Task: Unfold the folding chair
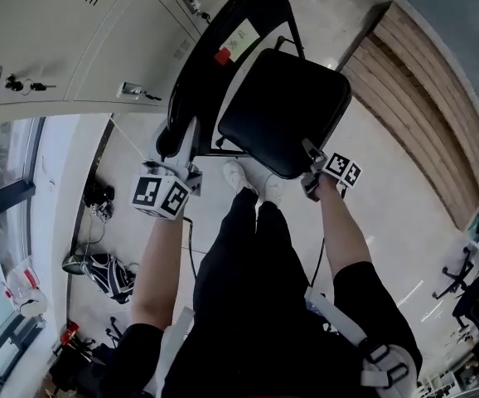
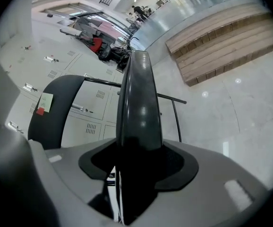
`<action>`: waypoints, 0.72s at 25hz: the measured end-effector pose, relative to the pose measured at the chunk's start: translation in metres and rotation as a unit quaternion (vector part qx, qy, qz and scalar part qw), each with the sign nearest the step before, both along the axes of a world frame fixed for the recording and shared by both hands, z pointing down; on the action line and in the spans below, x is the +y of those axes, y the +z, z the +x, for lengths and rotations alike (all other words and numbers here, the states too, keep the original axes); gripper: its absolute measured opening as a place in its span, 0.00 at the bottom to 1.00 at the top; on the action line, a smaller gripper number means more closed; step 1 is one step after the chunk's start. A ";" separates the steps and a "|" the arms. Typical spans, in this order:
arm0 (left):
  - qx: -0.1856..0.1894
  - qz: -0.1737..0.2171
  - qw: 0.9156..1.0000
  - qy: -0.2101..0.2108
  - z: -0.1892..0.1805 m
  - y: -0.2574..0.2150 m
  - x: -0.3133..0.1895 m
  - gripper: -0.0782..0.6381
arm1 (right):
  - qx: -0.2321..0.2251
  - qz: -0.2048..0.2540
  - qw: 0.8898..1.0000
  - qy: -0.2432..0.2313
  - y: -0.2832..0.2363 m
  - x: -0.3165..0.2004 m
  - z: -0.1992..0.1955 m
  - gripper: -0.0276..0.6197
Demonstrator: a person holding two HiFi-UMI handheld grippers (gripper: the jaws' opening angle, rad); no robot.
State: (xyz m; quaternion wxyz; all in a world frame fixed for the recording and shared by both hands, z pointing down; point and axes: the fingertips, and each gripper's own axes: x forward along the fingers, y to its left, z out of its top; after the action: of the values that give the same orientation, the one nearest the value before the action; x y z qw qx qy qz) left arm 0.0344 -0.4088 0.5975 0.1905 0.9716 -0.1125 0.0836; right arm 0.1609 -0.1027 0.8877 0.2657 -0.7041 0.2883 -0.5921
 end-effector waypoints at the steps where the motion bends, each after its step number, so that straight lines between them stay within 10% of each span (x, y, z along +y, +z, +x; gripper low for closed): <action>1: 0.001 -0.005 1.000 0.003 -0.001 0.002 0.002 0.29 | 0.000 0.004 1.000 0.004 0.004 0.004 -0.002 0.42; 7: 0.008 -0.035 0.999 0.031 0.006 0.004 0.038 0.29 | 0.000 0.023 1.000 0.020 0.027 0.044 -0.002 0.43; 18: -0.017 0.028 0.992 0.122 0.024 0.006 0.122 0.23 | 0.014 0.037 0.998 0.052 0.057 0.097 -0.004 0.46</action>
State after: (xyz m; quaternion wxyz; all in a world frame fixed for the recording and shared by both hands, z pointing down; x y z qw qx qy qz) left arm 0.0580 -0.2869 0.6038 0.1501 0.9814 0.0012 0.1197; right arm 0.1568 -0.0053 0.9449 0.3181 -0.7158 0.2770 -0.5565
